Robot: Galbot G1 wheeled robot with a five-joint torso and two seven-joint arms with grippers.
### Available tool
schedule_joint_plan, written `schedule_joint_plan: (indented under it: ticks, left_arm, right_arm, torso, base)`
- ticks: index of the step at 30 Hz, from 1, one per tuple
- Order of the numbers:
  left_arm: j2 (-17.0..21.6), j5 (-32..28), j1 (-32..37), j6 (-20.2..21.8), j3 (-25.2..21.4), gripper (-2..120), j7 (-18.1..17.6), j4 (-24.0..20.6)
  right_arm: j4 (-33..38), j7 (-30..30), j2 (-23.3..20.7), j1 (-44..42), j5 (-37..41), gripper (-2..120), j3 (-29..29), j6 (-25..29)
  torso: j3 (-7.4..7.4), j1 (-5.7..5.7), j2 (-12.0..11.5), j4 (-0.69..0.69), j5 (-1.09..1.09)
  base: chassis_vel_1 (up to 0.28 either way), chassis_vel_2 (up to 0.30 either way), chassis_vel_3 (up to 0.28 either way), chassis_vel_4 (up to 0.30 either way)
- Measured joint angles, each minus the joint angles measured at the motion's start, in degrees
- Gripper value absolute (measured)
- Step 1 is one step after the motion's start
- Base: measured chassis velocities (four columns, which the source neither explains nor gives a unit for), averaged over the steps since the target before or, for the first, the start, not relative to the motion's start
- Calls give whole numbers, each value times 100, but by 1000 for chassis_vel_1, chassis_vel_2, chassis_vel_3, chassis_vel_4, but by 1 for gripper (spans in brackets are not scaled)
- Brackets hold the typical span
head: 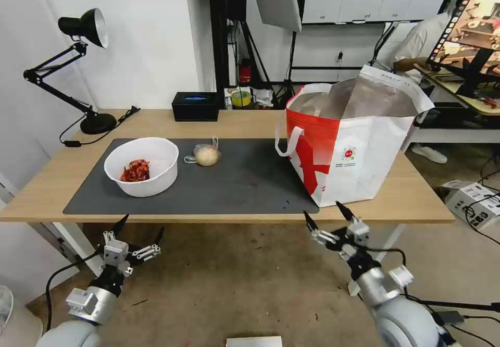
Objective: Pick up the trash from the table and place it into the takeout bag.
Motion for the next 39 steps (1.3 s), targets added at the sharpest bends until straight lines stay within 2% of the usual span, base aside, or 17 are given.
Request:
schedule_joint_plan:
  ticks: [5, 6, 9, 10, 12, 14, 17, 22, 23, 26, 29, 32, 34, 37, 39]
  left_arm:
    - [6, -7, -22, 6, 3, 100, -6, 22]
    - [6, -7, -22, 6, 3, 100, -6, 22]
    - [-13, -8, -19, 7, -2, 100, -11, 26]
    - [-13, -8, -19, 7, -2, 100, -11, 26]
    - [-30, -8, -11, 8, -19, 100, -19, 33]
    - [-34, -8, -8, 8, -23, 100, -20, 36]
    - [-49, -8, 19, 9, -71, 100, -23, 49]
    - [-53, -12, 47, 9, -106, 100, -22, 43]
    - [-53, -15, 53, 9, -123, 100, -24, 42]
    - [-53, -16, 55, 10, -126, 100, -24, 42]
    - [-53, -18, 58, 11, -131, 100, -25, 42]
    - [-77, -18, 60, 12, -139, 100, -34, 48]
    - [-77, -18, 62, 13, -144, 100, -34, 55]
    - [-77, -22, 77, 12, -182, 100, -35, 62]
    - [-77, -25, 83, 10, -190, 100, -35, 62]
  right_arm:
    - [-84, 145, 22, 785, 5, 100, -847, -256]
    - [-84, 145, 22, 785, 5, 100, -847, -256]
    - [-323, 241, 72, 1747, 110, 100, -1582, -449]
    - [-323, 241, 72, 1747, 110, 100, -1582, -449]
    - [-492, 287, 86, 2324, 204, 100, -1991, -540]
    - [-532, 302, 91, 2465, 243, 100, -2086, -572]
    - [-836, 454, 198, 3291, 614, 100, -2611, -803]
    - [-1187, 518, 356, 4006, 923, 100, -2996, -985]
    - [-1432, 531, 472, 4426, 1082, 100, -3281, -1055]
    - [-1533, 534, 529, 4587, 1144, 100, -3398, -1092]
    - [-1876, 552, 747, 5041, 1324, 100, -3699, -1239]
    - [-2621, 582, 1350, 5638, 1607, 100, -4088, -1472]
    - [-2778, 571, 1457, 5732, 1634, 100, -4152, -1487]
    - [-3753, 442, 2039, 6210, 1695, 100, -4428, -1523]
    - [-3951, 414, 2150, 6290, 1702, 100, -4460, -1541]
  torso:
    - [0, 0, 0, 0, 1]
    - [0, 0, 0, 0, 1]
    - [0, 0, 0, 1, 0]
    - [0, 0, 0, 1, 0]
    - [0, 0, 0, 0, 0]
    - [0, 0, 0, 1, 1]
    - [0, 0, 0, -1, 1]
    - [0, 0, 0, 1, 0]
    - [1, 1, 0, 1, 0]
    - [1, 1, 0, -1, 0]
    - [0, 1, 0, 0, -1]
    - [0, 0, 0, 2, 0]
    - [0, 0, 0, 1, -1]
    - [0, 1, 0, 1, 0]
    - [0, 1, -1, 0, 0]
  base:
    - [0, 0, 0, 0]
    - [0, 0, 0, 0]
    - [0, 0, 0, 0]
    - [0, 0, 0, 0]
    - [0, 0, 0, 0]
    - [0, 0, 0, 0]
    - [0, 0, 0, 0]
    - [0, 0, 0, 0]
    - [0, 0, 0, 0]
    - [0, 0, 0, 0]
    - [0, 0, 0, 0]
    - [0, 0, 0, 0]
    - [0, 0, 0, 0]
    - [0, 0, 0, 0]
    - [0, 0, 0, 0]
